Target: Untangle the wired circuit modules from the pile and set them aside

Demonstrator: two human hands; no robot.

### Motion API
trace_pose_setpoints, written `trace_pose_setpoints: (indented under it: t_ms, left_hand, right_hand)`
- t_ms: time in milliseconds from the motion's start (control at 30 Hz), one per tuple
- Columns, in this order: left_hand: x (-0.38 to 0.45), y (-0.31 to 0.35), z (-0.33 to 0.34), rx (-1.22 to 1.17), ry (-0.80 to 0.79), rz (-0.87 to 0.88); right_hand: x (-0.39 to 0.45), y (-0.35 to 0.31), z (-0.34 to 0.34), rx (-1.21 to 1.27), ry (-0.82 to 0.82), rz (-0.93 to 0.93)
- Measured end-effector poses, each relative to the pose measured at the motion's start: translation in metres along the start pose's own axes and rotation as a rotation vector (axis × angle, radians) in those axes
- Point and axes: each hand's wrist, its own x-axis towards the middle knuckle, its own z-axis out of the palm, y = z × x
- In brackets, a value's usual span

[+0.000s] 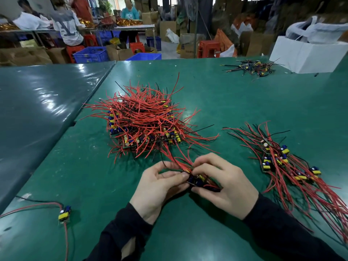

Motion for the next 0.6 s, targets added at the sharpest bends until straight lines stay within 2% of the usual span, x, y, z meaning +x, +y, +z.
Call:
trace_pose_setpoints:
  t_ms: [67, 133, 200, 233, 267, 333, 433, 600]
  left_hand:
    - [0.0, 0.0, 0.0, -0.029, -0.015, 0.032]
    - [0.0, 0.0, 0.001, -0.008, -0.012, 0.057]
    - [-0.001, 0.0, 0.002, 0.006, -0.014, 0.069]
    - [-0.001, 0.0, 0.002, 0.008, -0.018, 0.077]
    - [-0.002, 0.0, 0.003, 0.007, -0.024, 0.085]
    - [-0.003, -0.001, 0.004, -0.002, -0.044, 0.104]
    - [-0.004, -0.003, 0.007, -0.003, -0.076, 0.134]
    - [-0.003, -0.007, 0.007, 0.005, -0.058, 0.159]
  right_hand:
    - [0.002, -0.003, -0.007, 0.101, 0.039, 0.016]
    - [0.004, -0.007, -0.012, 0.218, 0.169, 0.067]
    - [0.005, -0.007, -0.016, 0.327, 0.312, 0.213]
    - [0.005, -0.006, -0.018, 0.389, 0.331, 0.314]
    - [0.006, -0.006, -0.02, 0.47, 0.3, 0.413]
    - [0.006, -0.004, -0.018, 0.635, 0.127, 0.543]
    - [0.002, -0.007, -0.009, 0.732, -0.095, 0.582]
    - [0.001, -0.005, -0.004, 0.809, -0.185, 0.664]
